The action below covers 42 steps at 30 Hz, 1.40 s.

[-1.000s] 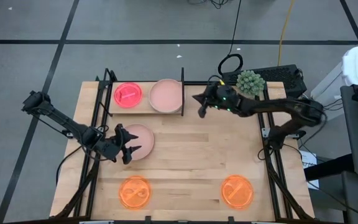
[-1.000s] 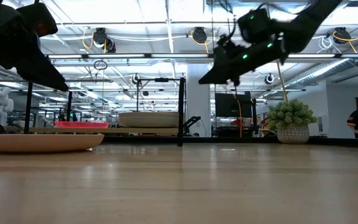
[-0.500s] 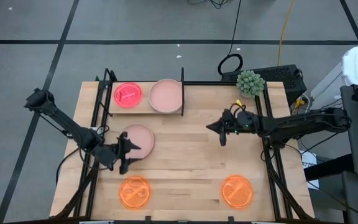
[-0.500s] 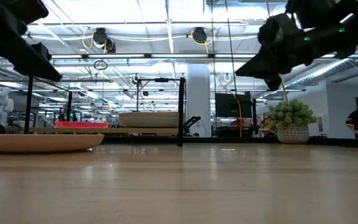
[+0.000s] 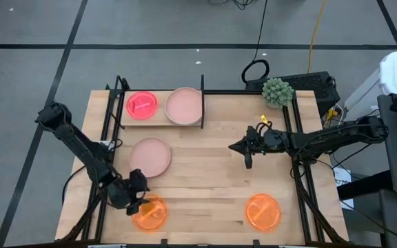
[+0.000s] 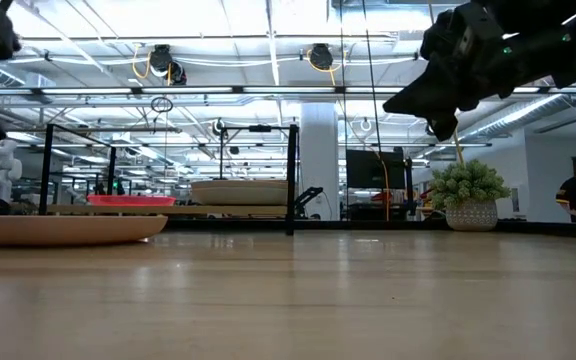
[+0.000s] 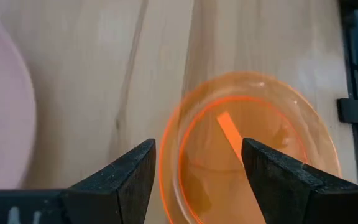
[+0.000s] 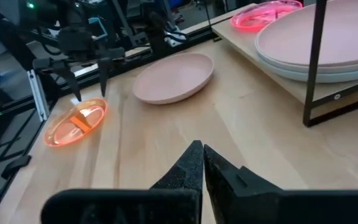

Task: Place and stack plates onto a shelf
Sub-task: Stack the left orange transparent plate on top of the pink transparent plate on the shelf

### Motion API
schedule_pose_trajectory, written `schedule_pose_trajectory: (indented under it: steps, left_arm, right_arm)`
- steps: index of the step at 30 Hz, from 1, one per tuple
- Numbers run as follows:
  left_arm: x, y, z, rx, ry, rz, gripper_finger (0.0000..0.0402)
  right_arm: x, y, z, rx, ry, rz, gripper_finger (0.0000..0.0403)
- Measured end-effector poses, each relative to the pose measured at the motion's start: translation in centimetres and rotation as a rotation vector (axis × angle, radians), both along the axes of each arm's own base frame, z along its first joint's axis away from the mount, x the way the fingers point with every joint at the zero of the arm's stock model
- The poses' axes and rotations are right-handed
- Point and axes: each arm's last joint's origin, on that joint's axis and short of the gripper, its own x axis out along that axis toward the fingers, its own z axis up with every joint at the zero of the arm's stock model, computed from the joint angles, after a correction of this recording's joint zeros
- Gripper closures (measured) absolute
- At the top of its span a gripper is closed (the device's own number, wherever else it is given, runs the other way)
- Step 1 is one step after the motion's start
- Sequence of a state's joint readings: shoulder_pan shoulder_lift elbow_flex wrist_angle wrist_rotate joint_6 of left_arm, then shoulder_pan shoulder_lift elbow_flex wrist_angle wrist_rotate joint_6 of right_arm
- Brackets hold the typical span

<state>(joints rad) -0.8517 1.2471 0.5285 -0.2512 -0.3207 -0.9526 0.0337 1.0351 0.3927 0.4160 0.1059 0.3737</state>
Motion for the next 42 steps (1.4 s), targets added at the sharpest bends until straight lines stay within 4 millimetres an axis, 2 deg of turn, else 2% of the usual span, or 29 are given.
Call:
schedule_pose_trajectory:
  steps: [8,20,31,42]
  left_arm:
    - [-1.6,-0.1,-0.7,-0.094,0.185,0.201,0.0158]
    - [-2.4,-1.0,-2.3,-0.086,0.299,0.23,0.0167]
    - [-2.3,-1.3,-2.4,-0.116,0.296,0.223,0.0298]
    - [-2.2,-1.3,-2.4,-0.12,0.293,0.231,0.0384]
  right_arm:
    - [0.1,0.0,0.4,-0.05,-0.038,0.017,0.0403]
    - [0.1,0.0,0.4,-0.099,-0.037,0.033,0.0403]
    - [0.1,0.0,0.4,-0.103,-0.037,0.034,0.0403]
    - [0.1,0.0,0.4,-0.104,-0.037,0.034,0.0403]
